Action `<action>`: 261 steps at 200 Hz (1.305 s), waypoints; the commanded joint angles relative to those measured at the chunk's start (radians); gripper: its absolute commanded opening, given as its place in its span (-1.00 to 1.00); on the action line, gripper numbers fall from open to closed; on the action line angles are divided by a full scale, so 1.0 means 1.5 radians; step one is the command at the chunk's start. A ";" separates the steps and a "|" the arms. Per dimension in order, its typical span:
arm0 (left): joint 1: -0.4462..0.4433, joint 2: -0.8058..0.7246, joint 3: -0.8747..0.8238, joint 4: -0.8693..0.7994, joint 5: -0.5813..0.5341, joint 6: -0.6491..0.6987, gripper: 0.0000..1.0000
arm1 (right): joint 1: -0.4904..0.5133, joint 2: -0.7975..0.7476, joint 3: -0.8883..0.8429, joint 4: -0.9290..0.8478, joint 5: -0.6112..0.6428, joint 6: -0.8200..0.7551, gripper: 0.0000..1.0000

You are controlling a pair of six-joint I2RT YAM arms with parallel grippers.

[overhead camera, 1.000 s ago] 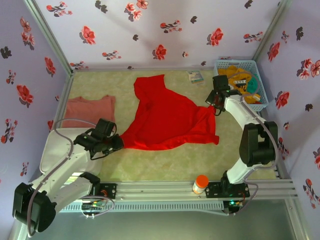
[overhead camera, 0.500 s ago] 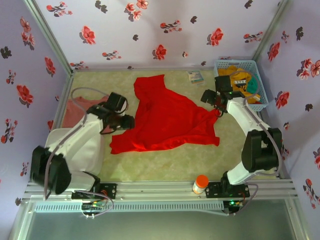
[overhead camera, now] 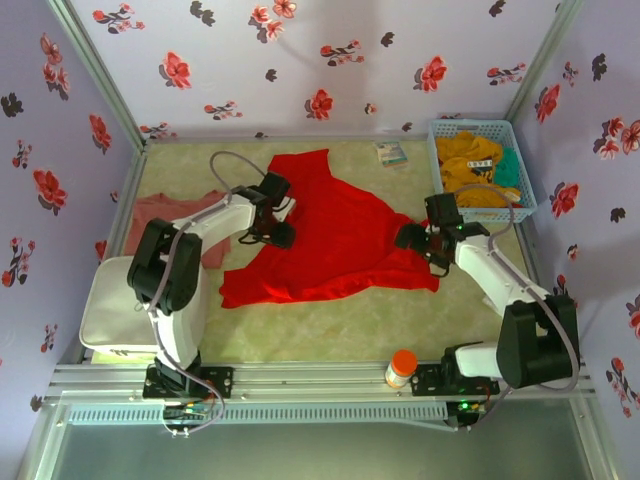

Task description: Fold and stack the t-shirts

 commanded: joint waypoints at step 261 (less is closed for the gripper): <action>0.017 0.042 0.027 0.051 0.015 -0.013 0.15 | 0.010 0.124 -0.030 0.071 0.024 0.050 0.40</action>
